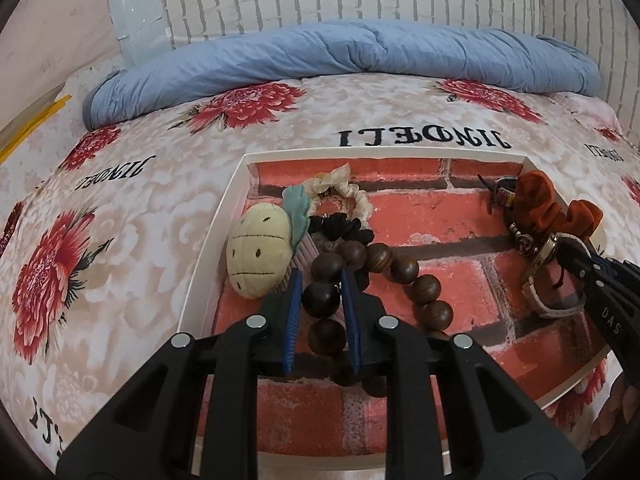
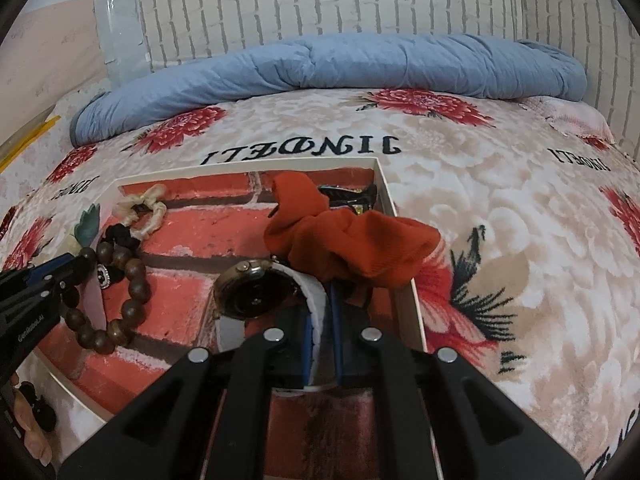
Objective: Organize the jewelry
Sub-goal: 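Lower the bracelet and watch into the tray and open both tools, then move both tools back toward the black claw clip and brown pendant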
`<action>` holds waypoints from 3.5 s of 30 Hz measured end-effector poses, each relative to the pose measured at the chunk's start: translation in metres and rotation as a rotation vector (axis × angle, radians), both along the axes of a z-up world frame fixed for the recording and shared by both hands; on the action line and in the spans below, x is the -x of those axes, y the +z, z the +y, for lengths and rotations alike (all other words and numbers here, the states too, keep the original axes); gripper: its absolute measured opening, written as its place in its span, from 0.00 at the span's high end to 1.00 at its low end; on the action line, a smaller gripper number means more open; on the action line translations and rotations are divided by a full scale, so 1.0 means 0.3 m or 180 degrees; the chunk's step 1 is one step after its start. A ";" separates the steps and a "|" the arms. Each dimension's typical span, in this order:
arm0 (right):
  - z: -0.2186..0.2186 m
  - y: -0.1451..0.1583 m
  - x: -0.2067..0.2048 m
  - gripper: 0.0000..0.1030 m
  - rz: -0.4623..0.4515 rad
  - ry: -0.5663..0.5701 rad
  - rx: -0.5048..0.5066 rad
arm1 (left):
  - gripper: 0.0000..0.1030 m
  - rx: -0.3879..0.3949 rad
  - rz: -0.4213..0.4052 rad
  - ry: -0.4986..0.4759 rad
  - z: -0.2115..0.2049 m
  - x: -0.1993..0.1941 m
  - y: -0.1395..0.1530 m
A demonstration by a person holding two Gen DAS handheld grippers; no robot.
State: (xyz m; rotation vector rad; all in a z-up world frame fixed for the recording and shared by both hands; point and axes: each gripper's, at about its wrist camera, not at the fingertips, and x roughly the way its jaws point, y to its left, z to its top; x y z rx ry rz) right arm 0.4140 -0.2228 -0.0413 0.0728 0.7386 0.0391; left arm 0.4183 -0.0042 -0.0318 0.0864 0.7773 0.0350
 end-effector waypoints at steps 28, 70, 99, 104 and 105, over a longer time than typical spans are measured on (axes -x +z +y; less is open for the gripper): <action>0.027 -0.030 -0.025 0.88 0.0174 0.0118 0.0179 | 0.64 0.0271 0.0168 0.0041 0.028 -0.022 -0.042; 0.055 0.093 0.474 0.09 -0.0211 -0.0154 0.0099 | 0.05 0.0303 -0.0217 0.0221 0.291 0.516 0.103; 0.151 -0.033 0.426 0.38 0.0179 0.0277 0.0273 | 0.05 0.0279 0.0113 0.0160 0.276 0.478 -0.061; 0.155 -0.047 0.423 0.41 0.0259 0.0309 0.0211 | 0.05 0.0298 0.0158 0.0121 0.273 0.470 -0.071; 0.154 -0.049 0.422 0.43 0.0273 0.0324 0.0177 | 0.05 0.0289 0.0159 0.0110 0.270 0.470 -0.072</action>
